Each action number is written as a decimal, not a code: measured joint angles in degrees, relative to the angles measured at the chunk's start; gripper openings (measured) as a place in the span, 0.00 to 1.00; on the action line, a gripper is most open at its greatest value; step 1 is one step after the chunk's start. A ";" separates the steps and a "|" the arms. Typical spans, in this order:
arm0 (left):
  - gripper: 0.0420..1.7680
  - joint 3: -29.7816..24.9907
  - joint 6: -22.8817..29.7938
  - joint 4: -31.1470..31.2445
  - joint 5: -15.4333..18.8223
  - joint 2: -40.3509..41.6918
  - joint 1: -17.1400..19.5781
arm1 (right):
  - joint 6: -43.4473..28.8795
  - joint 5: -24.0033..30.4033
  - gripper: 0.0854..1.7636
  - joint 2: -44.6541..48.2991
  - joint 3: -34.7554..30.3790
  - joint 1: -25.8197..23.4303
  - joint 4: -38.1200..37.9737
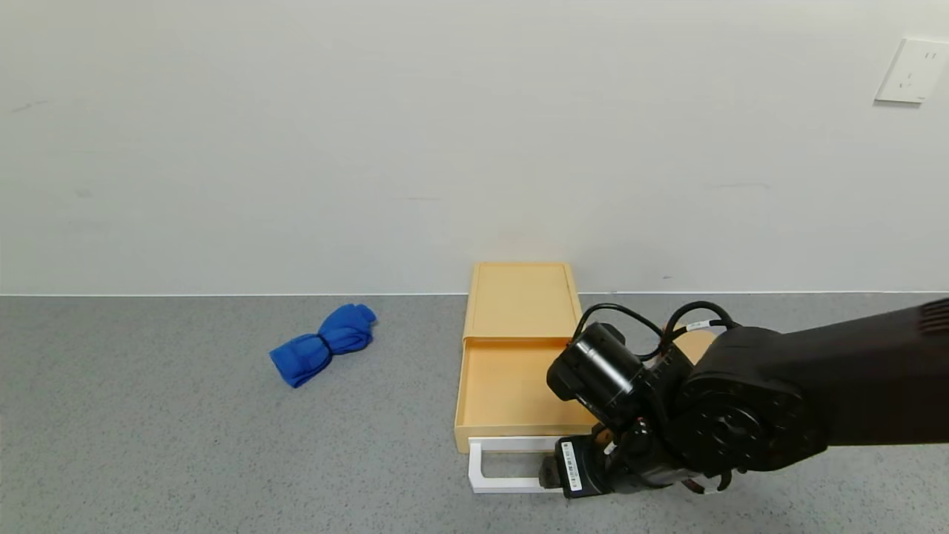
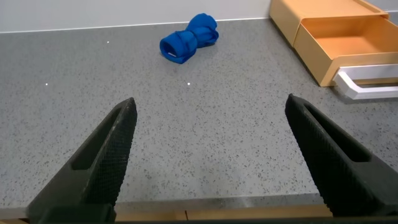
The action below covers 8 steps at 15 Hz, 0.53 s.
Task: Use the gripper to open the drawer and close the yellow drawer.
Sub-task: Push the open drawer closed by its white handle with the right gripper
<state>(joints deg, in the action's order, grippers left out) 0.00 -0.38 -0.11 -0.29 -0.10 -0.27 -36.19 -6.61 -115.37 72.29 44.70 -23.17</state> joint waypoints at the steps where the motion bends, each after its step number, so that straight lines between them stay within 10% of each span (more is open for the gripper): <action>1: 0.97 0.00 0.05 -0.02 0.00 0.00 0.00 | -0.16 -0.28 0.97 -1.16 1.17 -0.09 -0.06; 8: 0.97 0.00 0.13 -0.05 -0.01 0.00 0.00 | -0.99 -0.46 0.97 -6.24 5.60 -2.34 -0.02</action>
<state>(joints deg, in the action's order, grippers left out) 0.00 -0.24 -0.16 -0.30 -0.10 -0.27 -37.18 -7.07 -121.61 77.89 42.36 -23.20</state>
